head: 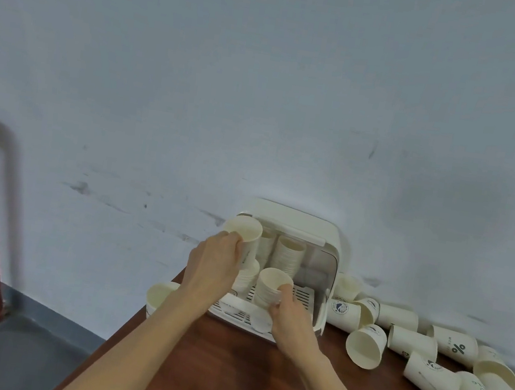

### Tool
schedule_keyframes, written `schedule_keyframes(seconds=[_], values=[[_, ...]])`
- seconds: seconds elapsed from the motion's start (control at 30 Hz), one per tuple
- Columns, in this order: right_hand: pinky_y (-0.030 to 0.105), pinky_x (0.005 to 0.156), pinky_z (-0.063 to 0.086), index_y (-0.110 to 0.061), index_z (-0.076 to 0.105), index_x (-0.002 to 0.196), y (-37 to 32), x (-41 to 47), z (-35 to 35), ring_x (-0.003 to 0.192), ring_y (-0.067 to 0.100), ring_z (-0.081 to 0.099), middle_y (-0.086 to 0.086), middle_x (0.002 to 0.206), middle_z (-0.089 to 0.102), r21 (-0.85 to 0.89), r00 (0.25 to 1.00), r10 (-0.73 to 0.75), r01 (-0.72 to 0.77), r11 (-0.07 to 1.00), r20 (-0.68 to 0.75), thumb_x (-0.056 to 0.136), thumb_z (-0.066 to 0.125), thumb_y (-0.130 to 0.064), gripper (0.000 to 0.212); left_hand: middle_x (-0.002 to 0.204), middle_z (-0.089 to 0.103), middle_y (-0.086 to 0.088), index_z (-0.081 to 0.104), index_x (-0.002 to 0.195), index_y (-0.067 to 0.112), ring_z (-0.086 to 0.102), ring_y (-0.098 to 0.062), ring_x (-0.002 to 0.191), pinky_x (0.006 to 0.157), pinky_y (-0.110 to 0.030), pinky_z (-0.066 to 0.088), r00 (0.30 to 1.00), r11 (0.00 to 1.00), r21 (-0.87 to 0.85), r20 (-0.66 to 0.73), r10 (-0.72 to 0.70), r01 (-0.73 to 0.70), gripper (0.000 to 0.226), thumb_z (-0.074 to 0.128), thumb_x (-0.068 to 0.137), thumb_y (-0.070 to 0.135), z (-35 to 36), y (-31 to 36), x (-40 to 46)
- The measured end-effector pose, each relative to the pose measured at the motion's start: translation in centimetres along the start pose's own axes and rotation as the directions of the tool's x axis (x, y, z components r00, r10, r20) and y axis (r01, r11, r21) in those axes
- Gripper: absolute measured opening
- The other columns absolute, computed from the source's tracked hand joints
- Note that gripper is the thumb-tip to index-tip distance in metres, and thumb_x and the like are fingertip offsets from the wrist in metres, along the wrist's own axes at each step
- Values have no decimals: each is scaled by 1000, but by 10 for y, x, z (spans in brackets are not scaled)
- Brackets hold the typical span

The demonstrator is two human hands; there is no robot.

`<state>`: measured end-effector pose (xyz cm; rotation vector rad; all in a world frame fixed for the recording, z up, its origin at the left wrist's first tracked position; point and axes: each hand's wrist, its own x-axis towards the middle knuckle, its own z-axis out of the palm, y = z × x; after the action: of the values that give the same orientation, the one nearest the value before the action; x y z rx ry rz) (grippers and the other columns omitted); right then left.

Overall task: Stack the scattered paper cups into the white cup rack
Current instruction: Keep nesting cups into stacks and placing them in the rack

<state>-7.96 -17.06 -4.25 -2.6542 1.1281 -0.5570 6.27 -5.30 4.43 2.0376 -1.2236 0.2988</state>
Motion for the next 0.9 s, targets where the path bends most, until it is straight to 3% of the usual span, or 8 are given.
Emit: schedule_keyframes(seconds=[0.13,0.4,0.53,0.9], values=[[34,58,34,-11,34,116,4,5,2,78,27,57,9,89,62,-25,1000,13,-13,1000,-1,87,48,-3,33,96,60,-3,60,98,13,58,-29,85,69,-40,47,999,998,51,15,34,-34,23,37,97,16,18,1,20],[32,60,32,-8,33,120,2,7,0,83,30,60,10,92,63,-37,1000,23,-23,999,-1,85,52,-3,40,102,59,-5,53,97,13,60,-29,88,67,-35,43,990,985,170,143,-7,-17,15,39,94,8,49,-8,17],[31,63,31,-8,33,120,-1,5,-2,86,29,59,10,96,62,-55,1000,19,-19,998,-7,86,52,-3,39,108,60,-5,56,108,13,61,-28,93,67,-33,42,980,976,217,192,-40,-3,22,43,92,6,60,-16,13],[31,65,32,-6,34,122,-3,4,-3,89,29,59,10,99,61,-61,1000,7,-8,998,-11,85,53,0,42,112,61,-8,56,112,12,61,-30,100,72,-35,43,959,951,308,274,-71,-17,26,42,91,8,67,-15,9]])
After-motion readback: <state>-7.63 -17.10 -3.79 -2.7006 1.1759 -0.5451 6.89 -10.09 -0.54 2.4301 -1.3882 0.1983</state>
